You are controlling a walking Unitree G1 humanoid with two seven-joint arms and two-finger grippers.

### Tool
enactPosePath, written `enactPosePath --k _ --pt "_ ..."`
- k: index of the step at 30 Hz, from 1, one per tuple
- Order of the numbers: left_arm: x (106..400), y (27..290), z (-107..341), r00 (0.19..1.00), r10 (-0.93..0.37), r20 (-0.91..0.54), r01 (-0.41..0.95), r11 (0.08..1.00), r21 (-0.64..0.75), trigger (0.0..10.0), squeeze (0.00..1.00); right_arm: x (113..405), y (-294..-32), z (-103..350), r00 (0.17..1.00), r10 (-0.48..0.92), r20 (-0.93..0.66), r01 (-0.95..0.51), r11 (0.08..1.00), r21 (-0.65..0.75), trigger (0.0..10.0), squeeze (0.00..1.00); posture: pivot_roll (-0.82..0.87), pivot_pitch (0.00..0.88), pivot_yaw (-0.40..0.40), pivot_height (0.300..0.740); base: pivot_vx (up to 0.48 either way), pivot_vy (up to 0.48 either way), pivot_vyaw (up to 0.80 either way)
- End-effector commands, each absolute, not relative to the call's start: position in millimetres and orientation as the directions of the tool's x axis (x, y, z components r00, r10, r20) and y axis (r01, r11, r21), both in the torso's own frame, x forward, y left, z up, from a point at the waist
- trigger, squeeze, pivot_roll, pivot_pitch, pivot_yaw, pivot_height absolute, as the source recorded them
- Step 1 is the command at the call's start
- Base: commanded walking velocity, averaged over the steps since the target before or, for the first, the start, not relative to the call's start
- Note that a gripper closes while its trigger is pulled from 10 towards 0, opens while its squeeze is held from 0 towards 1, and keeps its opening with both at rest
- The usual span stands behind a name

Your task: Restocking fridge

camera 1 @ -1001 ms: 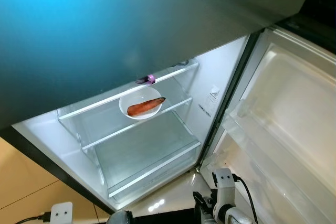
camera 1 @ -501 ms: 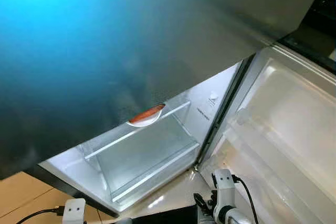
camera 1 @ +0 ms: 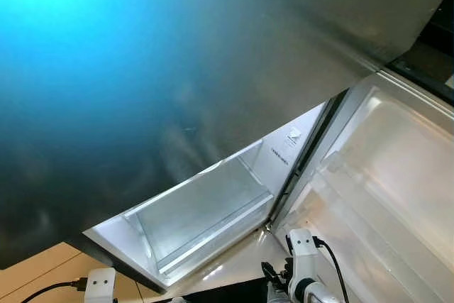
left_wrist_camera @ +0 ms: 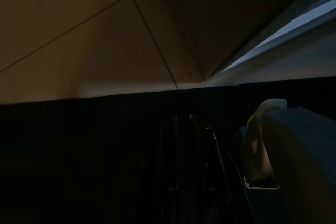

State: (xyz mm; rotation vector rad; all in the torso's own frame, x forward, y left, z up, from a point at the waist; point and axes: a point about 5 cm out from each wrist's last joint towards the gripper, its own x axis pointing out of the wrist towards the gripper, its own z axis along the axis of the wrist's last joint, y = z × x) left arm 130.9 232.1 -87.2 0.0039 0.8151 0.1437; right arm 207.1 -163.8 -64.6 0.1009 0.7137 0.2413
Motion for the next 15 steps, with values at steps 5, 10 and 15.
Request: enactPosePath --k 5,10,15 --pt "122.2 232.2 -90.7 0.650 0.121 -0.750 -0.107 0.992 0.067 10.0 0.00 197.0 -163.4 -70.6 0.704 0.266 -0.659 -0.173 0.964 0.204 10.0 0.00 -0.09 0.136 0.020 0.659 0.000 0.000 0.00" --pt "122.3 231.9 -90.7 0.650 0.120 -0.750 -0.105 0.992 0.067 10.0 0.00 197.4 -162.5 -69.4 0.713 0.289 -0.639 -0.178 0.956 0.234 10.0 0.00 -0.09 0.136 0.019 0.659 0.000 0.000 0.00" --pt "122.0 231.0 -91.0 0.650 0.118 -0.751 -0.103 0.992 0.066 10.0 0.00 198.3 -163.3 -68.6 0.721 0.283 -0.633 -0.176 0.958 0.228 10.0 0.00 -0.09 0.136 0.018 0.674 0.000 0.000 0.00"
